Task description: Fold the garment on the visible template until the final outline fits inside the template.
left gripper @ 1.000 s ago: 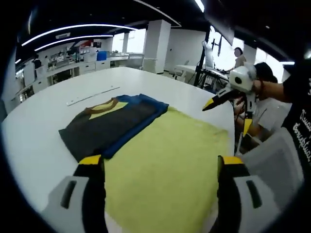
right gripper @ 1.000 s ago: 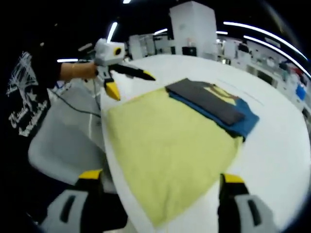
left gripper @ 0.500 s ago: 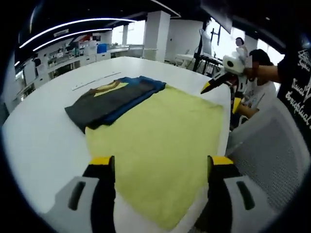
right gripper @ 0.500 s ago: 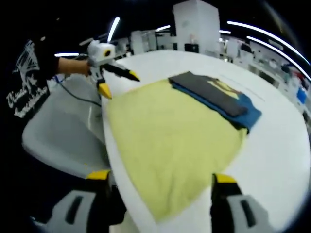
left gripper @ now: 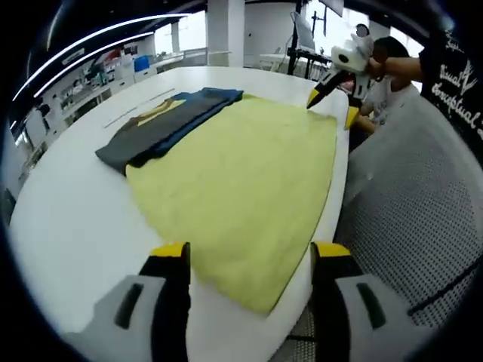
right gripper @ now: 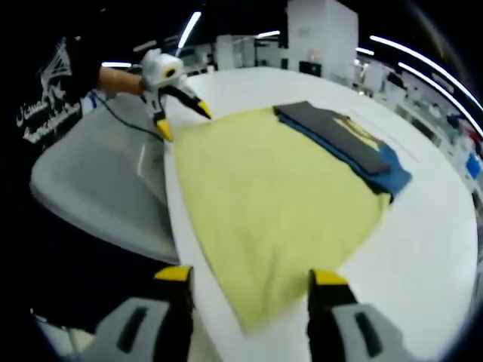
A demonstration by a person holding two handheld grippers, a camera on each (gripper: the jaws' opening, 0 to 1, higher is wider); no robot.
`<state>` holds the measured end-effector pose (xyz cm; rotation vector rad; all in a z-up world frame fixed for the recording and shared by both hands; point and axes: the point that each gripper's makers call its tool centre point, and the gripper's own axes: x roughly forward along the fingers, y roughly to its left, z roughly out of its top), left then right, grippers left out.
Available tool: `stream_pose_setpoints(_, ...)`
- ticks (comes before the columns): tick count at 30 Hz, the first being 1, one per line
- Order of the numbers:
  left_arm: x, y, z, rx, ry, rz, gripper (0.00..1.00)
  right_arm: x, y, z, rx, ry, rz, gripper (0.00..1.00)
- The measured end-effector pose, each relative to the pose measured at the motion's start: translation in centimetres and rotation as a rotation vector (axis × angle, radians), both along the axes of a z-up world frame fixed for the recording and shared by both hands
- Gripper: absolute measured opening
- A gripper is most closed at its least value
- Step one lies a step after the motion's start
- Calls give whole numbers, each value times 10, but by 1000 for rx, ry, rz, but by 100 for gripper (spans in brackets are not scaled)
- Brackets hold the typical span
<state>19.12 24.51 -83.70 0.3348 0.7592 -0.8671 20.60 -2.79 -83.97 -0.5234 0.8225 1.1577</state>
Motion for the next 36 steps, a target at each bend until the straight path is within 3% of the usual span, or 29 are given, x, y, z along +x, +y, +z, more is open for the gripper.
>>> stream_pose_setpoints(5, -7, 7, -4, 8, 36, 2, 42, -4, -5, -4, -33, 8, 19, 47)
stream_pose_setpoints(15, -17, 6, -4, 15, 48, -42, 33, -4, -11, -10, -89, -25, 54, 40)
stream_pose_setpoints(18, -18, 8, -6, 67, 4, -110, 32, -4, -11, -10, -93, -29, 61, 39)
stream_pose_setpoints(27, -13, 13, -6, 89, 7, -108, 24, 4, -14, -9, -91, -31, 37, 26)
stream_pose_setpoints(30, -9, 17, -7, 99, 1, -81, 11, 5, -13, -9, -85, -35, 37, 23)
stream_pose_setpoints(36, -4, 17, -9, 124, -17, -84, 3, 12, -13, -10, -83, -63, 26, 5)
